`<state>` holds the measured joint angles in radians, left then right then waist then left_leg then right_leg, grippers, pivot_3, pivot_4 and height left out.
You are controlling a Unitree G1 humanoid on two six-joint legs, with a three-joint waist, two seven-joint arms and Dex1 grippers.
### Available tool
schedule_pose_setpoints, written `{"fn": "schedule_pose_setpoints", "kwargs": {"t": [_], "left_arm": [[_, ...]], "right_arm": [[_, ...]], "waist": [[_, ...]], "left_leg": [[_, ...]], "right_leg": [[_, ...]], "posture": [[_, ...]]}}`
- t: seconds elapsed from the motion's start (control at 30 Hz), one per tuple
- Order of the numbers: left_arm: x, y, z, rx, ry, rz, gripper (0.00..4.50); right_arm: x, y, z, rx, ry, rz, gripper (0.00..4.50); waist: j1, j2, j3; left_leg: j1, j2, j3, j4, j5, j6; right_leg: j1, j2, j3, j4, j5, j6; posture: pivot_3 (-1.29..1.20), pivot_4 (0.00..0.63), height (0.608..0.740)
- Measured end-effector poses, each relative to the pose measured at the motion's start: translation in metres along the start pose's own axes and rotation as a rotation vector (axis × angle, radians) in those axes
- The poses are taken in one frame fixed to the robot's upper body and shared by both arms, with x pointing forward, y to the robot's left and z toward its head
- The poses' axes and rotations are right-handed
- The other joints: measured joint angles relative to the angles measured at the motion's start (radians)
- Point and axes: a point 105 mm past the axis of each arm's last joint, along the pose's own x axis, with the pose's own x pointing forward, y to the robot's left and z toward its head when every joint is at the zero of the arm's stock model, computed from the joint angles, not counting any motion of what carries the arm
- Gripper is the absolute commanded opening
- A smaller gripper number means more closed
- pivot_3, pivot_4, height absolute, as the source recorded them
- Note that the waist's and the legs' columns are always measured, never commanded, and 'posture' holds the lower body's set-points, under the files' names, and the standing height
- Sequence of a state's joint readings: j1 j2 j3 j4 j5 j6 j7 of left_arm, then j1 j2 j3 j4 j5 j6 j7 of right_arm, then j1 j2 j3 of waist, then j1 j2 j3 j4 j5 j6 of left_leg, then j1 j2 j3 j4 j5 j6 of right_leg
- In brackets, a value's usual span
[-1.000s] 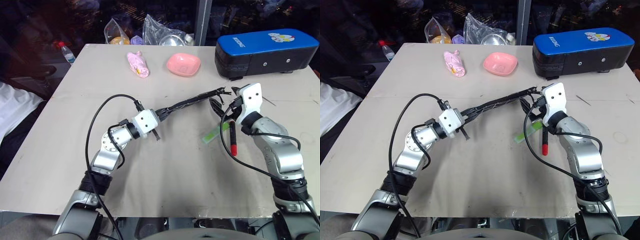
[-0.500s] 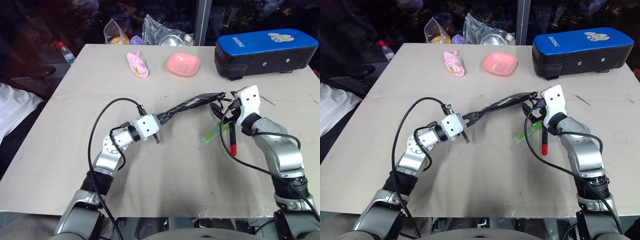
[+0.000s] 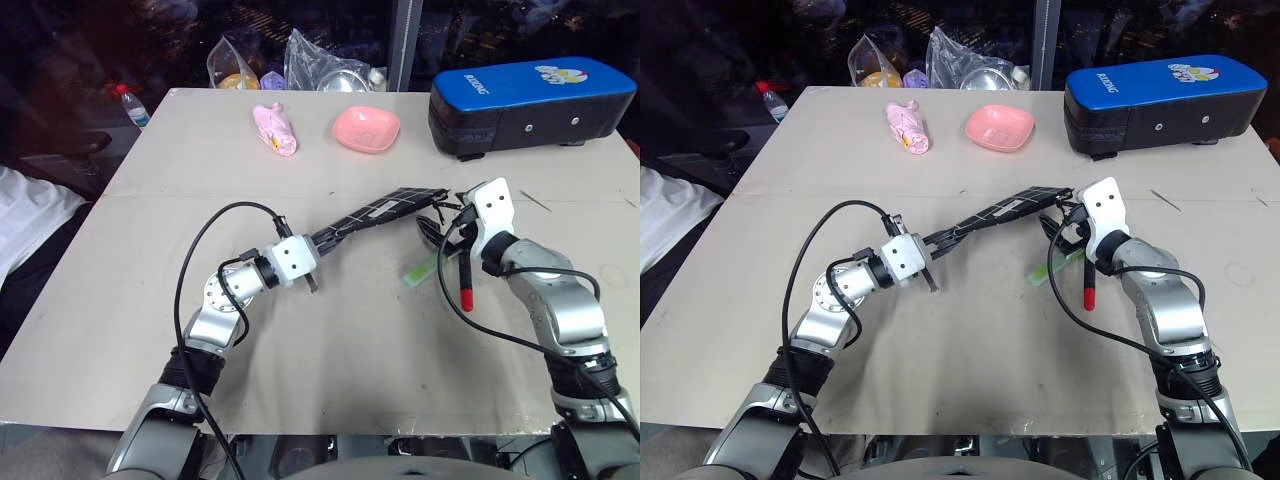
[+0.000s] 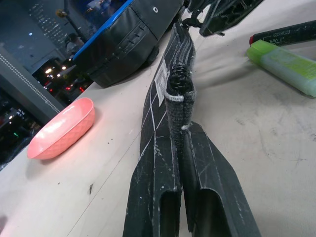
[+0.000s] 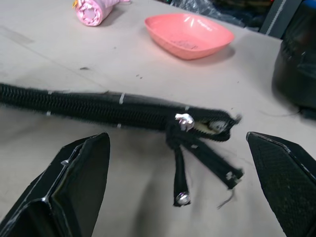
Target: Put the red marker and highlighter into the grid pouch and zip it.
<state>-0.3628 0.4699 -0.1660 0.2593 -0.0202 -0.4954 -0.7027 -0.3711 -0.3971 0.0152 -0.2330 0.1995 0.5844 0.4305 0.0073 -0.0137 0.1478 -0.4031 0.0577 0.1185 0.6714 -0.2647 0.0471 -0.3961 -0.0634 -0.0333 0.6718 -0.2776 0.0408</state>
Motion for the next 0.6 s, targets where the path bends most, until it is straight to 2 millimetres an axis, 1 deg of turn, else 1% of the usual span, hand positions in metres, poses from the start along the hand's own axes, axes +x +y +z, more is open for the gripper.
{"fn": "schedule_pose_setpoints", "kwargs": {"t": [0.03,0.07,0.6], "left_arm": [[-0.0003,-0.0004,-0.0004,-0.001,0.001,0.0,0.0],[-0.0009,-0.0012,-0.0011,-0.004,0.004,-0.001,0.0],[-0.0027,-0.0017,-0.0025,-0.007,0.014,-0.003,0.0]], "right_arm": [[0.0001,-0.0001,-0.0005,0.001,0.001,0.0,3.48],[0.0004,-0.0003,-0.0016,0.002,0.005,0.0,3.19],[0.0024,0.0005,-0.0073,0.0,0.018,0.014,3.19]], "waist": [[0.0,0.0,0.0],[-0.001,0.0,0.0],[-0.003,0.0,0.0]], "left_leg": [[0.0,0.0,0.0,0.0,0.0,0.0],[0.0,0.0,0.0,0.0,0.0,0.0],[0.0,0.0,0.0,0.0,0.0,0.0]], "right_leg": [[0.0,0.0,0.0,0.0,0.0,0.0],[0.0,0.0,0.0,0.0,0.0,0.0],[0.0,0.0,0.0,0.0,0.0,0.0]], "posture": [[0.0,0.15,0.74],[0.0,0.15,0.74],[0.0,0.15,0.74]]}}
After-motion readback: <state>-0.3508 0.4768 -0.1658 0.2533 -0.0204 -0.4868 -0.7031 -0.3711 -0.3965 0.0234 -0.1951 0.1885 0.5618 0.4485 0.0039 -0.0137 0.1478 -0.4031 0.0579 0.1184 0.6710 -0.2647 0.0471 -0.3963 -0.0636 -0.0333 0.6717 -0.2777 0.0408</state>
